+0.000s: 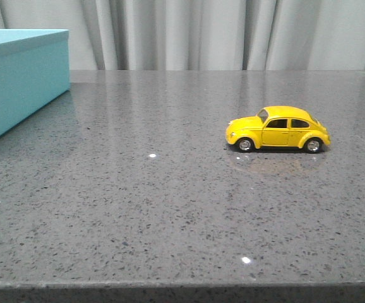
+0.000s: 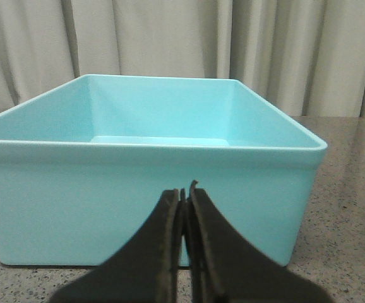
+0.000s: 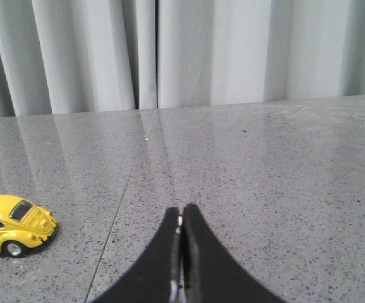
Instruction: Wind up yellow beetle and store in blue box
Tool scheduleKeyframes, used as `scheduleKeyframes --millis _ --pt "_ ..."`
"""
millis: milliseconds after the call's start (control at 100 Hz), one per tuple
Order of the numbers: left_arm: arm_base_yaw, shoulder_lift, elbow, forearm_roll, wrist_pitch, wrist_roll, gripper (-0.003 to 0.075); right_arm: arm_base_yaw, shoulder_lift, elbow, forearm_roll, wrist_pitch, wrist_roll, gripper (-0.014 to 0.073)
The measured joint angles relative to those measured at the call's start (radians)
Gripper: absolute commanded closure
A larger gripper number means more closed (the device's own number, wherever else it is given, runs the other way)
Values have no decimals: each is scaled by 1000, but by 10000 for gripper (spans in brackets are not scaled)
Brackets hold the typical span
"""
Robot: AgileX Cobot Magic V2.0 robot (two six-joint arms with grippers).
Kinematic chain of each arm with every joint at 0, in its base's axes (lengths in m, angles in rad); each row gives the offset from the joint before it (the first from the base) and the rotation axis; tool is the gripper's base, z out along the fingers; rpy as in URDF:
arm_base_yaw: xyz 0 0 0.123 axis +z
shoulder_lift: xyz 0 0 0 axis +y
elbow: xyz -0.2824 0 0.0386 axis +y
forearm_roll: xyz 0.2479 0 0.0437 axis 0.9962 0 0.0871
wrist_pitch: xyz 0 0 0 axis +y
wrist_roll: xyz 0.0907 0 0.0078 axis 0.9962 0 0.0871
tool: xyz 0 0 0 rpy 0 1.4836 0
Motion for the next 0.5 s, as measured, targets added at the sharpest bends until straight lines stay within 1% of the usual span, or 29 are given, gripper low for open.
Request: scheduleKeyframes --millis 300,500 --pt "0 0 0 -2 -4 0 741 0 0 0 0 38 0 660" --pt "0 0 -6 -23 17 0 741 0 0 -64 0 124 0 660"
